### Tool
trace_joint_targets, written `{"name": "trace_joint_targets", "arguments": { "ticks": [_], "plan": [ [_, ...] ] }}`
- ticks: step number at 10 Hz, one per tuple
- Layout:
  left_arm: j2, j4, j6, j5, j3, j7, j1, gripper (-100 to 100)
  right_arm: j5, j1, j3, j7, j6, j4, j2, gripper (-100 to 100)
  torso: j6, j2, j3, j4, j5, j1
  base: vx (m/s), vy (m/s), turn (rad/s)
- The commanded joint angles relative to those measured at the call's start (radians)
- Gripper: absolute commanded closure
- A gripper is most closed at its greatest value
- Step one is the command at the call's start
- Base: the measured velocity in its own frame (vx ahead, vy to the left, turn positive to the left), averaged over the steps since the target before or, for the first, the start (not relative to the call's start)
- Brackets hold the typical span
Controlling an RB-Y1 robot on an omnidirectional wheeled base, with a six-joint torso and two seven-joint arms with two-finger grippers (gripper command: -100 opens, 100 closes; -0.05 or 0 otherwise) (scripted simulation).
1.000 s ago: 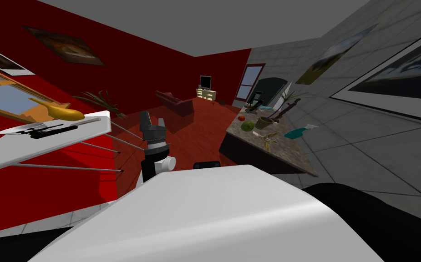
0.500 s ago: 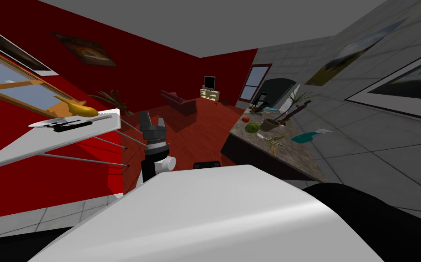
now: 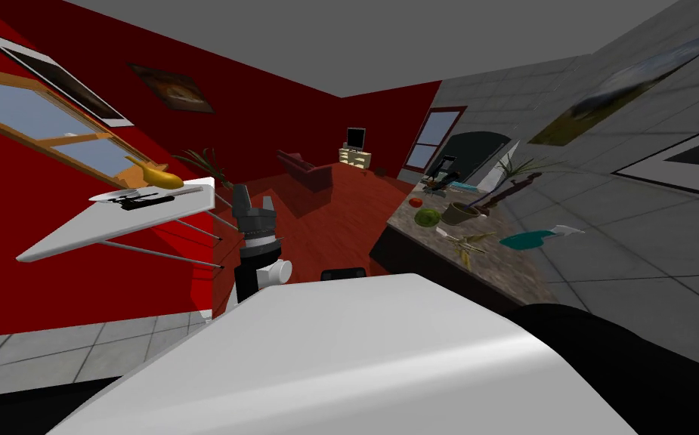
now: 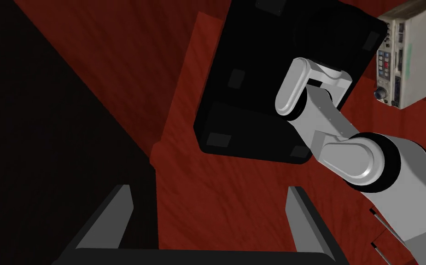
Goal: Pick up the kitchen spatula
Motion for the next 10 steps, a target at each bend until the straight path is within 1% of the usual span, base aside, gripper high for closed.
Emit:
{"name": "trace_joint_targets", "arguments": {
  "ticks": [1,2,3,4,5,6,7,8,10],
  "plan": [
    [0.0,0.0,0.0,0.0,0.0,0.0,0.0,0,0.013,-0.003,0.013,0.009,-0.007,0.05,-0.038,-100,0.0,0.0,0.0,0.0,0.0,0.0,0.047,-0.013,0.164],
    [0.0,0.0,0.0,0.0,0.0,0.0,0.0,0,0.024,-0.016,0.024,0.013,-0.021,0.09,-0.066,-100,-0.001,-0.001,0.0,0.0,0.0,-0.001,0.093,-0.035,0.244],
    [0.0,0.0,0.0,0.0,0.0,0.0,0.0,0,0.024,-0.016,0.024,0.013,-0.021,0.082,-0.069,-100,-0.001,-0.003,-0.002,-0.001,0.0,-0.002,0.075,-0.045,0.101],
    [0.0,0.0,0.0,0.0,0.0,0.0,0.0,0,0.024,-0.016,0.024,0.013,-0.021,0.105,-0.069,-100,0.0,-0.003,-0.002,-0.001,-0.001,-0.002,0.023,-0.025,-0.005],
    [0.0,0.0,0.0,0.0,0.0,0.0,0.0,0,0.033,-0.032,0.034,0.017,-0.035,0.135,-0.096,-100,0.0,0.0,0.0,0.0,0.0,-0.001,0.032,-0.032,0.168],
    [0.0,0.0,0.0,0.0,0.0,0.0,0.0,0,0.033,-0.032,0.034,0.017,-0.035,0.151,-0.096,-100,-0.001,0.0,0.0,0.0,0.0,-0.002,0.037,-0.038,0.113],
    [0.0,0.0,0.0,0.0,0.0,0.0,0.0,0,0.041,-0.049,0.044,0.021,-0.049,0.179,-0.119,-100,0.0,0.0,0.0,0.0,-0.001,-0.002,0.054,-0.056,0.179],
    [0.0,0.0,0.0,0.0,0.0,0.0,0.0,0,0.041,-0.049,0.044,0.021,-0.049,0.2,-0.119,-100,-0.001,-0.001,-0.001,0.0,-0.001,-0.003,0.058,-0.057,0.078],
    [0.0,0.0,0.0,0.0,0.0,0.0,0.0,0,0.055,-0.09,0.06,0.026,-0.076,0.284,-0.153,-100,-0.001,-0.002,-0.001,0.0,-0.001,-0.004,0.078,-0.085,0.192]
  ]
}}
